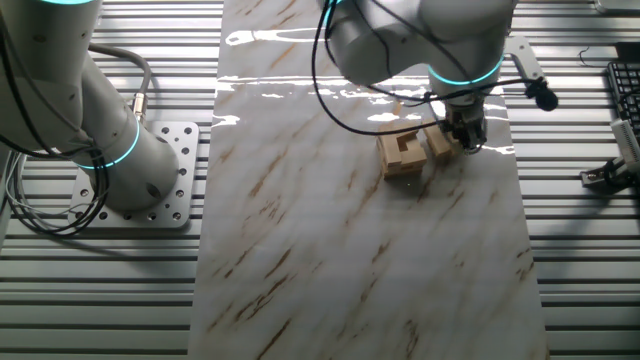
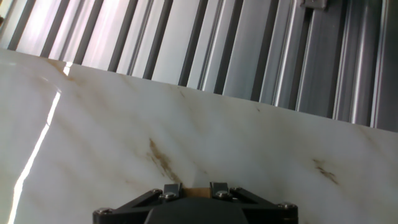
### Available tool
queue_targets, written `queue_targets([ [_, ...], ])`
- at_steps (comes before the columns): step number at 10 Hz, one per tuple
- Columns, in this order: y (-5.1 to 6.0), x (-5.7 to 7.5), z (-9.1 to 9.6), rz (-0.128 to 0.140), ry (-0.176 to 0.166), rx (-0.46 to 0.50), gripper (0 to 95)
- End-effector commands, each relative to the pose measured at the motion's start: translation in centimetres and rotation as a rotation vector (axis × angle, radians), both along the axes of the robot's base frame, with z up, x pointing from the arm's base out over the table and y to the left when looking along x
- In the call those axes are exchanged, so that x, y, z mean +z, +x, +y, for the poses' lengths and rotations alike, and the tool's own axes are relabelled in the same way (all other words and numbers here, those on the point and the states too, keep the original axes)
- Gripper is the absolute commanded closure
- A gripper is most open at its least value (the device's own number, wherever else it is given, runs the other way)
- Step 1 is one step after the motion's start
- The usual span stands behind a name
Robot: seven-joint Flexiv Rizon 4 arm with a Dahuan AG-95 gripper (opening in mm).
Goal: Play Jenga
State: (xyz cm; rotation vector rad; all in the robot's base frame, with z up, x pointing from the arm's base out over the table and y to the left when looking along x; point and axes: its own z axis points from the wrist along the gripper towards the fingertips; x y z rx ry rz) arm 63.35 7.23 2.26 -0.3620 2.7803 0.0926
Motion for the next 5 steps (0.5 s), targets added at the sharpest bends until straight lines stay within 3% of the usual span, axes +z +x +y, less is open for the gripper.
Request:
queue_targets([
  [1, 0.06, 0.04, -0.05, -0.001, -0.001, 0.002, 95.0],
  [5, 0.06, 0.04, -0.05, 0.002, 0.002, 0.001, 95.0],
])
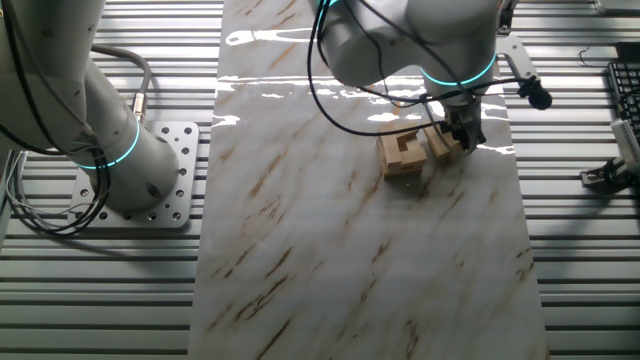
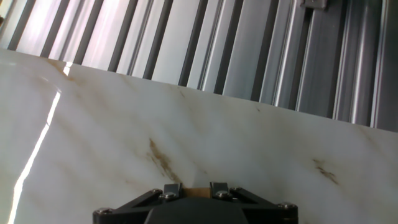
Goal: Play Jenga
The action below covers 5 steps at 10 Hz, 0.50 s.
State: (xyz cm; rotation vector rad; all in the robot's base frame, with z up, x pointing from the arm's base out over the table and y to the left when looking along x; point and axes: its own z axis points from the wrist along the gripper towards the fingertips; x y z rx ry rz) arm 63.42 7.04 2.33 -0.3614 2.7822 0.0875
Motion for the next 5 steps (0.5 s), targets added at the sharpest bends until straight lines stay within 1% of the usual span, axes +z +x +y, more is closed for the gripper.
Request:
queue_targets([
  [1, -0.02, -0.02, 0.13, 0.000, 0.008, 0.001, 95.0],
  [5, -0.02, -0.02, 0.13, 0.001, 0.013, -0.003, 95.0],
])
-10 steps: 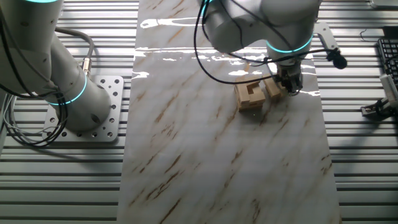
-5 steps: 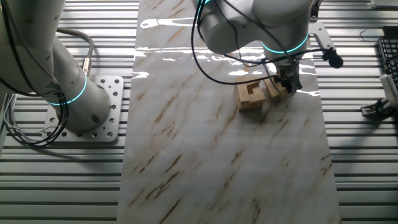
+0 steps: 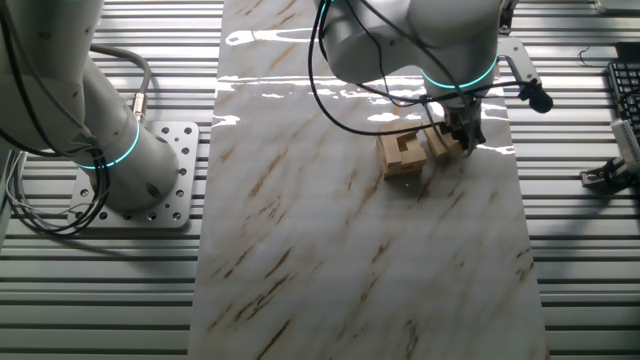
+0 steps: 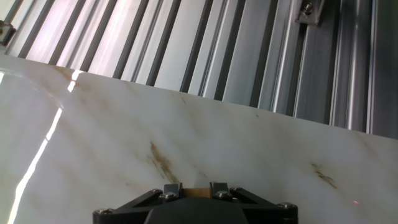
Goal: Play Jenga
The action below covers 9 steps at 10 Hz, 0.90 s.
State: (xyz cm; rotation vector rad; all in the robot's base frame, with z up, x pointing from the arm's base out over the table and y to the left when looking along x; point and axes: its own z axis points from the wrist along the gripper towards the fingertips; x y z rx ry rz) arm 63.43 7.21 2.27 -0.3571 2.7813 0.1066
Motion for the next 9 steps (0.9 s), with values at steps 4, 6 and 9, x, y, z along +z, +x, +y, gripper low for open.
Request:
queue_targets([
  [4, -0.02, 0.03, -0.04, -0.001, 0.006, -0.001, 95.0],
  [6, -0.02, 0.03, -0.04, -0.005, 0.011, -0.001, 95.0],
  [9, -0.02, 0.04, -0.05, -0.007, 0.009, 0.003, 95.0],
])
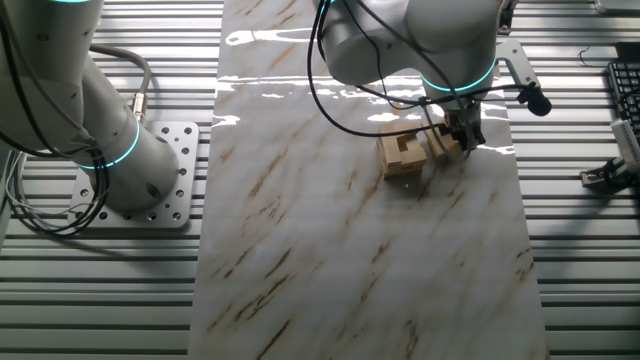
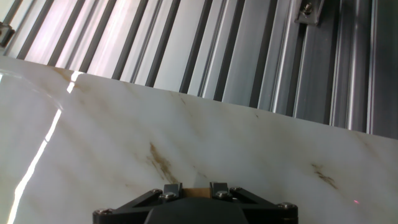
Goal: Play Jenga
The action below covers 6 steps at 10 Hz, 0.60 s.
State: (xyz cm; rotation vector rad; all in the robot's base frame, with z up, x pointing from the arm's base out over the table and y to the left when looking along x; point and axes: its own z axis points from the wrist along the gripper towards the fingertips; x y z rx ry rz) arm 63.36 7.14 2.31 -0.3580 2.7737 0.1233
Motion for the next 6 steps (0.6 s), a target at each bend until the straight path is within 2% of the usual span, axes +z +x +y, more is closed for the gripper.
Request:
queue_targets([
  [1, 0.06, 0.00, 0.01, -0.002, -0.003, 0.001, 95.0],
  [5, 0.06, 0.00, 0.00, -0.002, -0.003, 0.002, 95.0],
  [6, 0.06, 0.00, -0.01, -0.002, -0.002, 0.003, 76.0],
])
